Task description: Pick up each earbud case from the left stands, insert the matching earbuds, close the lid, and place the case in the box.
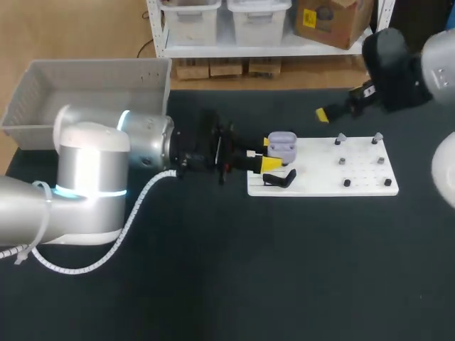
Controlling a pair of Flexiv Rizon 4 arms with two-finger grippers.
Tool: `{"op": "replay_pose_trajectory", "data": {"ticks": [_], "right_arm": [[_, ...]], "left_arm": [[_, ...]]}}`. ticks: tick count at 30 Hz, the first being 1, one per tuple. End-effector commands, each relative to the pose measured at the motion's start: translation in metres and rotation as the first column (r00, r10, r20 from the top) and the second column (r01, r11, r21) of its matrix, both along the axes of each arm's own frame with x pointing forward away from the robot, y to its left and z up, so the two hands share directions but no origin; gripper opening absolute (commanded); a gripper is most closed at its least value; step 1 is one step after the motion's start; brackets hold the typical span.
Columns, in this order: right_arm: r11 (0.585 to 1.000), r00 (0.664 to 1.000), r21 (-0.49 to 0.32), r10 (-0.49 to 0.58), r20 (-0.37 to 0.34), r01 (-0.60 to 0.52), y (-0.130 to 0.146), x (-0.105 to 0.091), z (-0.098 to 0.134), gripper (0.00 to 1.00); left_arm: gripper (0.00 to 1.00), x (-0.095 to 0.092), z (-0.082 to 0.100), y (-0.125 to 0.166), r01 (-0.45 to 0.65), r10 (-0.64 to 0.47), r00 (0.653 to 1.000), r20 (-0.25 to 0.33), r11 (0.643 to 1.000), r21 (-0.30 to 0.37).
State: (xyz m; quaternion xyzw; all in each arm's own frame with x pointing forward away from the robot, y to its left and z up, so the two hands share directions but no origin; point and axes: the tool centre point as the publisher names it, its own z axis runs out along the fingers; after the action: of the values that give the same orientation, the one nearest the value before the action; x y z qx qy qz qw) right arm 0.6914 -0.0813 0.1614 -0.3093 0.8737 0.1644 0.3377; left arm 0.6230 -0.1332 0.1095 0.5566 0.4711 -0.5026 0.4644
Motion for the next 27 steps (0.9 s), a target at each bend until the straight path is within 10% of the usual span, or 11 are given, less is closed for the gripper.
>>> {"op": "replay_pose_trajectory", "data": {"ticks": [1, 27], "right_arm": [[0.944, 0.976, -0.253, -0.194, 0.102, 0.214, -0.020, 0.003, 0.002, 1.00], [0.853, 0.946, -0.473, -0.304, -0.111, 0.218, -0.105, 0.042, -0.087, 1.00]], "left_arm": [[0.00, -0.004, -0.001, -0.004, -0.020, 0.020, 1.000, 0.005, 1.000, 0.000], [0.00, -0.004, -0.001, -0.005, -0.024, 0.024, 1.000, 0.007, 1.000, 0.002]]}}
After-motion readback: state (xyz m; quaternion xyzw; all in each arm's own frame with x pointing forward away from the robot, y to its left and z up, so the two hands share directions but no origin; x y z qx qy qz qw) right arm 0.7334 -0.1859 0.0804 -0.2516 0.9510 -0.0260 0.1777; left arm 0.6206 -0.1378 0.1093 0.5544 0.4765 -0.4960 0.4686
